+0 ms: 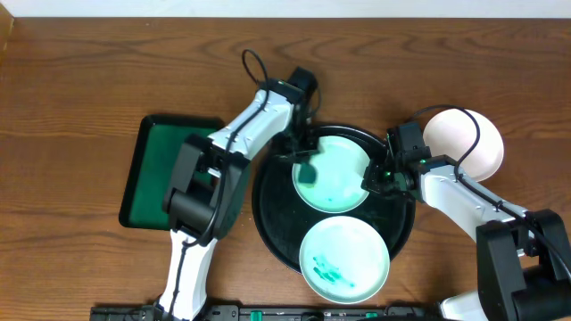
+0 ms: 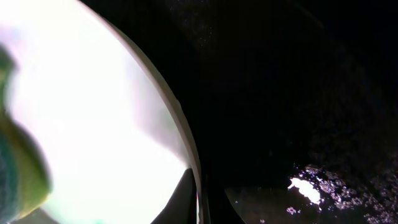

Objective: Clean dirty plates on tray and stack at the side
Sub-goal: 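Scrub the held plate with the sponge in the left gripper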

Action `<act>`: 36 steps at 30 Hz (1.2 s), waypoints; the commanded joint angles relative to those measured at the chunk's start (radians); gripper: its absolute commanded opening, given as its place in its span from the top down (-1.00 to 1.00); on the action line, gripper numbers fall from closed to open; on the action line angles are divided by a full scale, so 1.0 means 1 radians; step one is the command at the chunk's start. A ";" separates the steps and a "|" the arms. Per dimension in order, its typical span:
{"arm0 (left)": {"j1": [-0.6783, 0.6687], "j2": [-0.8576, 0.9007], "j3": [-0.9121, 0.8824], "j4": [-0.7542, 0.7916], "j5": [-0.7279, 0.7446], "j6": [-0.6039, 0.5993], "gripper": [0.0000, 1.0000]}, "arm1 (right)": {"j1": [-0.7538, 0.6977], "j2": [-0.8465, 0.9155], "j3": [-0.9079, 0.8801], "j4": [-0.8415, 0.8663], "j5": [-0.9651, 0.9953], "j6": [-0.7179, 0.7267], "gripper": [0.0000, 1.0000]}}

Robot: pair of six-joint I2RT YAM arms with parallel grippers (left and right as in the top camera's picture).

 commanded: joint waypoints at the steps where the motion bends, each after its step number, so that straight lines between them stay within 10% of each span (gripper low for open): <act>1: 0.023 0.026 0.002 -0.061 -0.202 0.044 0.86 | 0.012 0.064 -0.061 -0.039 0.048 -0.017 0.98; 23: -0.167 0.026 -0.033 0.186 0.234 -0.078 0.85 | 0.012 0.064 -0.061 -0.039 0.039 -0.036 0.97; 36: -0.082 0.054 -0.219 0.231 0.090 -0.101 0.86 | 0.012 0.064 -0.061 -0.047 0.024 -0.043 0.98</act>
